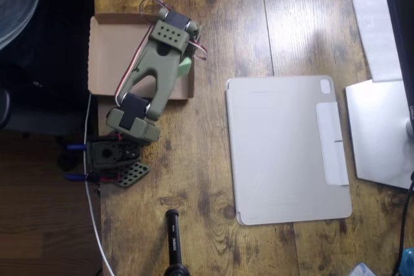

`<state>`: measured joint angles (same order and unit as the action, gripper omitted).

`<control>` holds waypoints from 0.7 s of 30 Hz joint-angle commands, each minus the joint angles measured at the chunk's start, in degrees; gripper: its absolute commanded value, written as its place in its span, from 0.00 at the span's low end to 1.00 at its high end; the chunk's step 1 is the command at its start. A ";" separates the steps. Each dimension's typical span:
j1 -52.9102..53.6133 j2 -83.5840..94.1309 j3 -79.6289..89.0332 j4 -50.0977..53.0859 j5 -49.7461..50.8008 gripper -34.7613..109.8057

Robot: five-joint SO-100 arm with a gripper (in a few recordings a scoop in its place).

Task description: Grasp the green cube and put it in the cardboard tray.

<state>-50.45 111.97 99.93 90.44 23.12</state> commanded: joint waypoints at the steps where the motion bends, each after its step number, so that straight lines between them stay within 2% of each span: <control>1: 0.44 2.02 0.97 0.44 0.09 0.41; 7: 0.97 2.02 1.49 0.35 0.09 0.44; 13: 2.99 1.67 1.93 0.18 -1.05 0.39; 18: 14.85 -0.35 -1.05 3.34 -2.90 0.39; 21: 26.28 -4.39 -7.21 6.59 -2.64 0.32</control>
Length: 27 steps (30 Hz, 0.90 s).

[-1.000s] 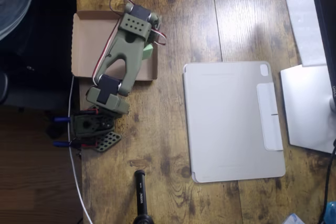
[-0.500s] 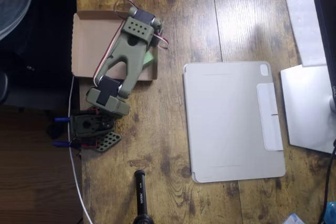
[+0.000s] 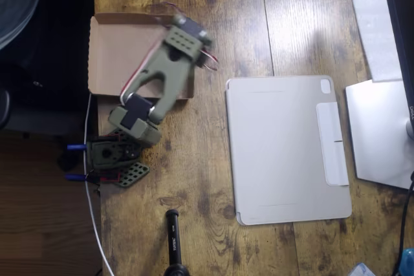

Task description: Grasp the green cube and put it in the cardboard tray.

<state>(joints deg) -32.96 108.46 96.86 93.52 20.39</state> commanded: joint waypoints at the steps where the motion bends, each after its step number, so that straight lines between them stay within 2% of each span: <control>1: 12.13 -2.46 -6.06 5.01 0.35 0.32; 5: 21.88 -4.57 -10.28 8.70 -3.87 0.24; 10: 28.92 -4.48 -9.40 9.14 -8.17 0.24; 13: 31.82 -5.01 -7.91 8.17 -9.67 0.25; 17: 35.33 -4.31 -3.87 7.03 -12.83 0.32; 27: 38.14 -4.92 2.29 3.87 -17.40 0.29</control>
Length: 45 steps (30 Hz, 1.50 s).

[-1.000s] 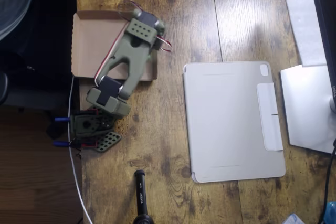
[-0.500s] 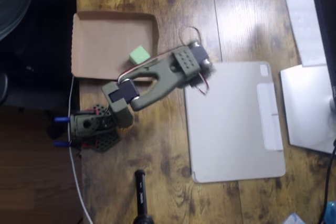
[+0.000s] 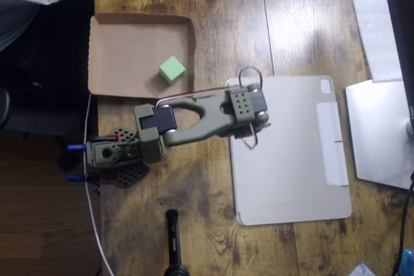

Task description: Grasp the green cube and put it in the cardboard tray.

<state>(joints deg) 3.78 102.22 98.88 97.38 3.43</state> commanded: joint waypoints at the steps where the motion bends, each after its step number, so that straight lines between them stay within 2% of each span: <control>1: 1.49 1.32 0.18 0.18 -0.79 0.29; 45: 2.02 0.44 -0.26 0.09 -1.23 0.29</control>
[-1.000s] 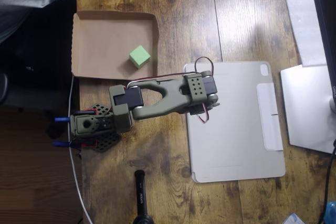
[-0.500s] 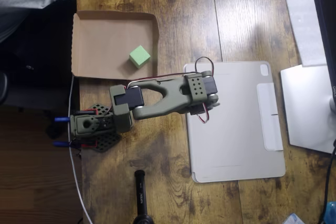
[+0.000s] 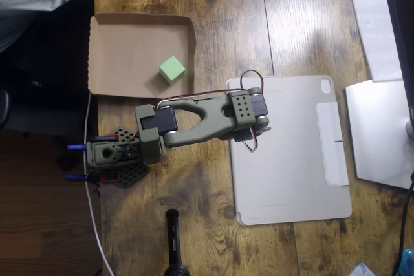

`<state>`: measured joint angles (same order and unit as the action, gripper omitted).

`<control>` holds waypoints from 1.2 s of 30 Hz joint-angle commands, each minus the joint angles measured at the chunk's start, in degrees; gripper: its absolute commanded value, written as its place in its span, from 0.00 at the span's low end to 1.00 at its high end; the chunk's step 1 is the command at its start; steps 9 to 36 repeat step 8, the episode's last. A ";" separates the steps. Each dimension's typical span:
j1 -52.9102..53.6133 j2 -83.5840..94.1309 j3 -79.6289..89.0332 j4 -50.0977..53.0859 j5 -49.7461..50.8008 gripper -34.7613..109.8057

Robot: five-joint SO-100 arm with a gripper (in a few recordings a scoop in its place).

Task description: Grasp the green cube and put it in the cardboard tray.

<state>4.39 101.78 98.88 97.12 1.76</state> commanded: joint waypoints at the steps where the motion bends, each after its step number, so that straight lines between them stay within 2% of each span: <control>1: 1.41 0.79 -0.26 0.35 0.44 0.29; 36: 1.41 0.88 -0.18 0.26 0.44 0.29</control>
